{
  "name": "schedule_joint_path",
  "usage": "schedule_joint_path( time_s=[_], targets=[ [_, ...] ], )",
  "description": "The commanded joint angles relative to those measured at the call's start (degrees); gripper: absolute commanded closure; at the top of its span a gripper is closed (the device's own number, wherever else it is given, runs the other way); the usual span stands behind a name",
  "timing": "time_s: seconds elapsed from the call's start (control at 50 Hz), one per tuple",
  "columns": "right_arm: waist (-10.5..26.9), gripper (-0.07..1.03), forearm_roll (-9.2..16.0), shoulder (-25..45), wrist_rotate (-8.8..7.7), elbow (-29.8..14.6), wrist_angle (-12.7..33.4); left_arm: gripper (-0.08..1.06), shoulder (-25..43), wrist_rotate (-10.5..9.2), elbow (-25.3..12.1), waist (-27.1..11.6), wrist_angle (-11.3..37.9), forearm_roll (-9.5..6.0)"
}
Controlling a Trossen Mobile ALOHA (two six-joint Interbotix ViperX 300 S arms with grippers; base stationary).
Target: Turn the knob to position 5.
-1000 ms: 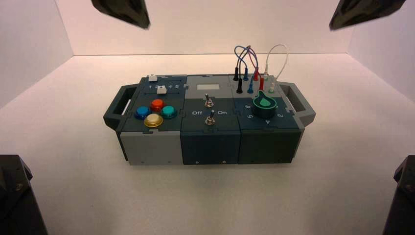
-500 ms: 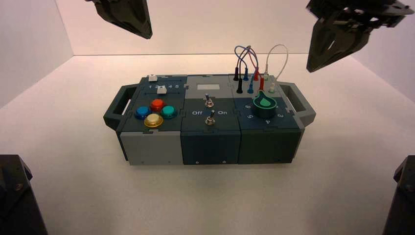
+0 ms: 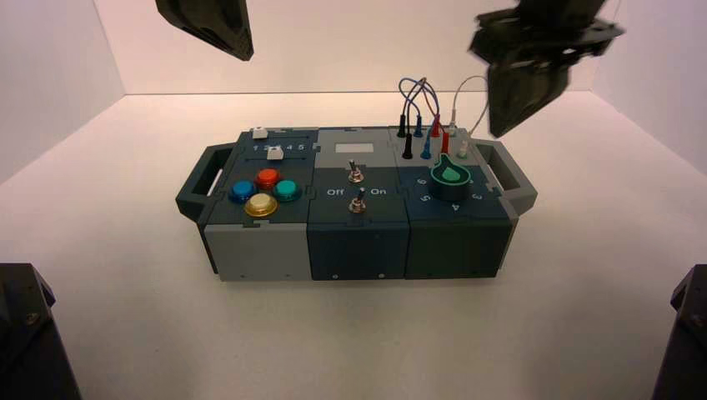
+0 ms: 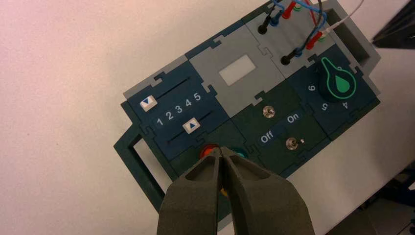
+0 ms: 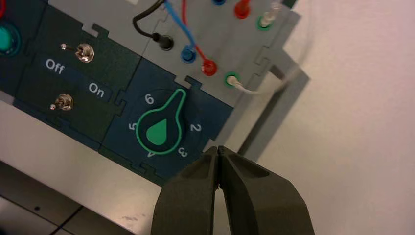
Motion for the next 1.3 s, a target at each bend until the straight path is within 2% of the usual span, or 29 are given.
schedule_joint_path(
  time_s=[0.02,0.18,0.4,0.88,1.3],
  targets=[
    [0.6,0.99,-0.2,2.6,-0.35,-3.1,-0.4,1.01,-0.5,0.18,-1.7,-0.1,-0.2,0.18],
    [2.6,0.99,-0.2,6.9,-0.35,-4.8,-0.6,1.01,-0.5,0.26,-1.7,-0.1,-0.2,0.26],
    [3.1,0.99,0.0,10.5,-0.35,-6.6,-0.8,1.01,0.0,0.26,-2.0,-0.1,-0.2,0.26],
    [3.9,0.99,1.3,11.9,-0.18,-8.2,-0.9,1.01,3.1,0.53,-2.8,-0.1,-0.2,0.35],
    [6.2,0.99,3.0,14.1,-0.18,-9.7,-0.5,1.01,3.0,0.53,-2.8,-0.1,-0.2,0.35]
  ],
)
